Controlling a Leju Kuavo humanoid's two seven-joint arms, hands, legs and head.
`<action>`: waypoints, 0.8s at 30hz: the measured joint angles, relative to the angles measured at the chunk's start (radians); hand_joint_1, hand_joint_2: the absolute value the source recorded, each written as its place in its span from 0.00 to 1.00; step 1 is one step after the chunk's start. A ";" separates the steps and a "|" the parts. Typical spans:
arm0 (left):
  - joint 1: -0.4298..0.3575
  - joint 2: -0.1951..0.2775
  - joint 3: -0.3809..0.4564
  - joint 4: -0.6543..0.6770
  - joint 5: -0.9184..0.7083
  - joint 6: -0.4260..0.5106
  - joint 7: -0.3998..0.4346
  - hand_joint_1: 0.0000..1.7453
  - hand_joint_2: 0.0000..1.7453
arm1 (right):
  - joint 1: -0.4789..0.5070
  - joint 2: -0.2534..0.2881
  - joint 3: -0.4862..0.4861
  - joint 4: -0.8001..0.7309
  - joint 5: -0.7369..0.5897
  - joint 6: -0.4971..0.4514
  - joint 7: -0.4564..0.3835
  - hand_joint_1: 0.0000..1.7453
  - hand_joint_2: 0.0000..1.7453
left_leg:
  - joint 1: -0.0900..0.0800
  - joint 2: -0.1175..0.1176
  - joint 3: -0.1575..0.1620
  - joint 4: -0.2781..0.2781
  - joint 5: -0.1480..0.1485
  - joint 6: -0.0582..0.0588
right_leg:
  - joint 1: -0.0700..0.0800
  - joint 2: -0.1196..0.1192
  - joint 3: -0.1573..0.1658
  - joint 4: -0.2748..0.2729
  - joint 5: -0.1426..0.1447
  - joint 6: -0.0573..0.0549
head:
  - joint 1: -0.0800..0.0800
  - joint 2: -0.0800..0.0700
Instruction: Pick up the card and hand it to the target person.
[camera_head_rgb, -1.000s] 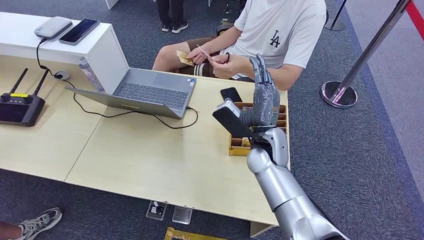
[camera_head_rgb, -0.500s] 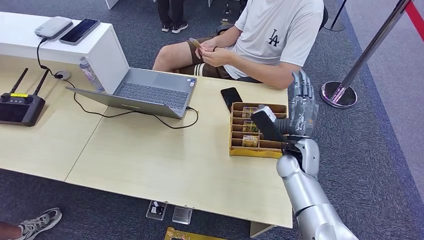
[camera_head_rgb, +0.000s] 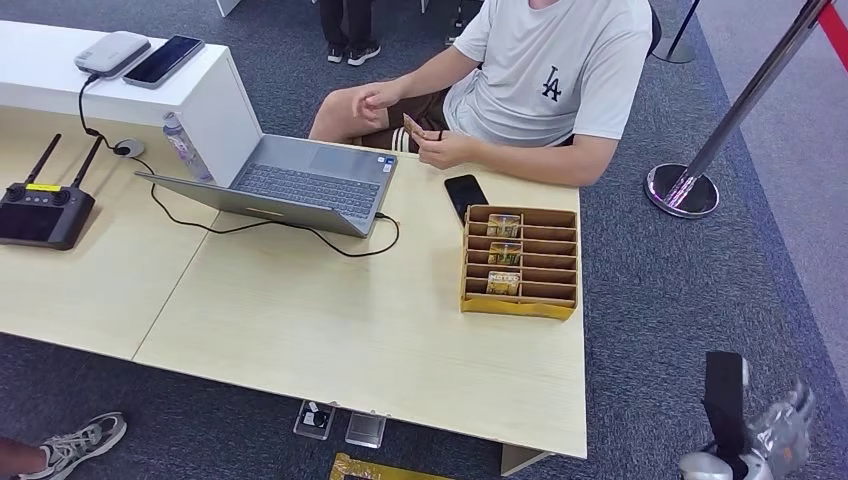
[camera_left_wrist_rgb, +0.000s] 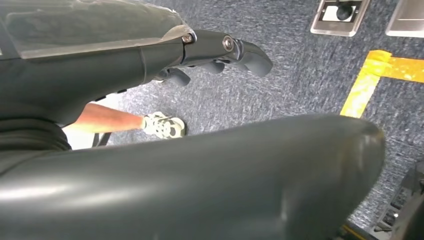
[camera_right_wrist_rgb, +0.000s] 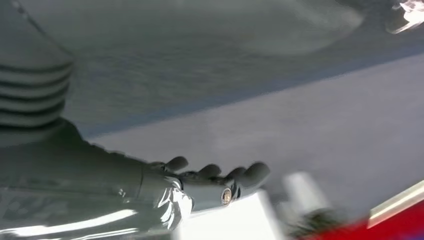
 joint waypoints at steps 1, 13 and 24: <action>0.000 0.000 0.000 0.000 0.000 -0.001 -0.001 0.91 0.00 | 0.025 -0.010 -0.030 0.037 0.000 0.020 0.037 0.78 0.00 | 0.000 0.000 0.000 0.000 0.000 0.000 | 0.000 0.000 0.000 0.000 0.000 0.000 | 0.000 0.000; -0.014 -0.002 -0.003 0.000 0.004 -0.031 -0.036 1.00 1.00 | 0.227 0.033 -0.132 0.261 0.026 0.290 0.335 1.00 1.00 | 0.000 0.003 0.001 -0.002 0.000 0.000 | 0.000 0.002 0.000 0.001 -0.001 -0.001 | -0.002 0.000; 0.026 0.018 -0.030 -0.010 0.254 -0.032 -0.039 0.00 0.00 | 0.294 0.055 -0.048 0.276 -0.168 0.382 0.343 0.00 0.00 | 0.000 0.003 0.001 -0.002 -0.001 0.000 | 0.000 0.003 0.000 0.001 -0.001 -0.001 | -0.003 0.000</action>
